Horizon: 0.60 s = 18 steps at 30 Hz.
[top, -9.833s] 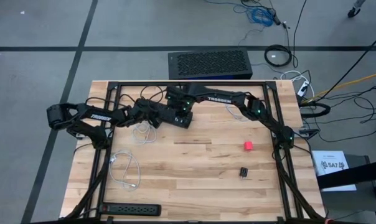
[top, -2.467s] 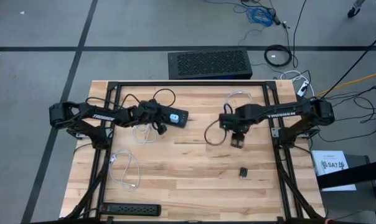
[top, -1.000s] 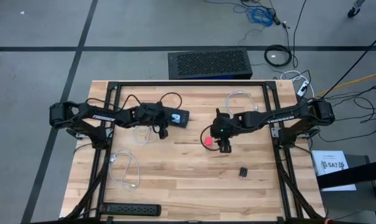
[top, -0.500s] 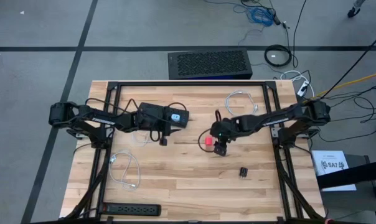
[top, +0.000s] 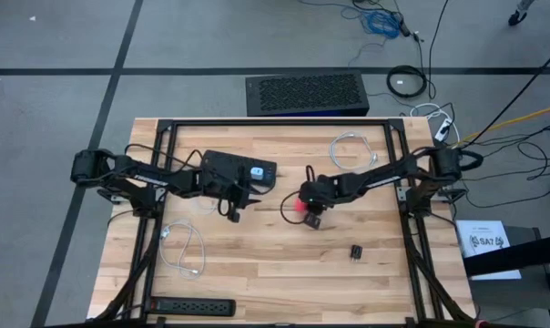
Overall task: Insert USB
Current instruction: Insert the pink charger adapter into the top left black outlet extension
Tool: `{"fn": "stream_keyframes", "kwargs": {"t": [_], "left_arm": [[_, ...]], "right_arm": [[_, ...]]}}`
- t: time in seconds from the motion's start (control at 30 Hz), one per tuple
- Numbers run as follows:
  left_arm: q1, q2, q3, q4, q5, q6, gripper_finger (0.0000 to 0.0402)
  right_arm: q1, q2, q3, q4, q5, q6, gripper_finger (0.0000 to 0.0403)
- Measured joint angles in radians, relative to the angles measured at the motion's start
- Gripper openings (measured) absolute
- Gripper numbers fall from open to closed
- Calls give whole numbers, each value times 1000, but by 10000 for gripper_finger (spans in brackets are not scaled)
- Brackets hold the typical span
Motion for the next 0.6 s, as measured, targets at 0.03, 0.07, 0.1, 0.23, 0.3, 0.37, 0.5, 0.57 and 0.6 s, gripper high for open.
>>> {"fn": "stream_keyframes", "kwargs": {"t": [0.03, 0.07, 0.1, 0.23, 0.3, 0.37, 0.5, 0.57, 0.6], "left_arm": [[0, 0, 0, 1, 0, 6, 113], [0, 0, -1, 0, 0, 11, 113], [0, 0, -1, 2, -1, 20, 113], [1, 0, -2, 2, -1, 30, 113], [1, 0, -2, 2, -2, 39, 113], [-1, 1, -2, 0, -5, 51, 113], [-1, 11, -1, -22, -39, -74, 113], [1, 11, -2, -60, -78, -170, 113], [0, 11, -2, -76, -120, -218, 111]], "right_arm": [[0, 7, 1, 42, -2, -20, 28], [0, 10, 1, 62, -2, -41, 23], [0, 10, 1, 86, -2, -61, 19], [-1, 9, 1, 147, -7, -131, 18], [-7, -4, 1, 144, -5, -133, 24], [-13, -18, 1, 145, -4, -138, 36], [-13, -26, 16, 151, -35, -219, 81], [-13, -26, 48, 154, -48, -276, 110], [-18, -26, 73, 155, -59, -300, 125]]}}
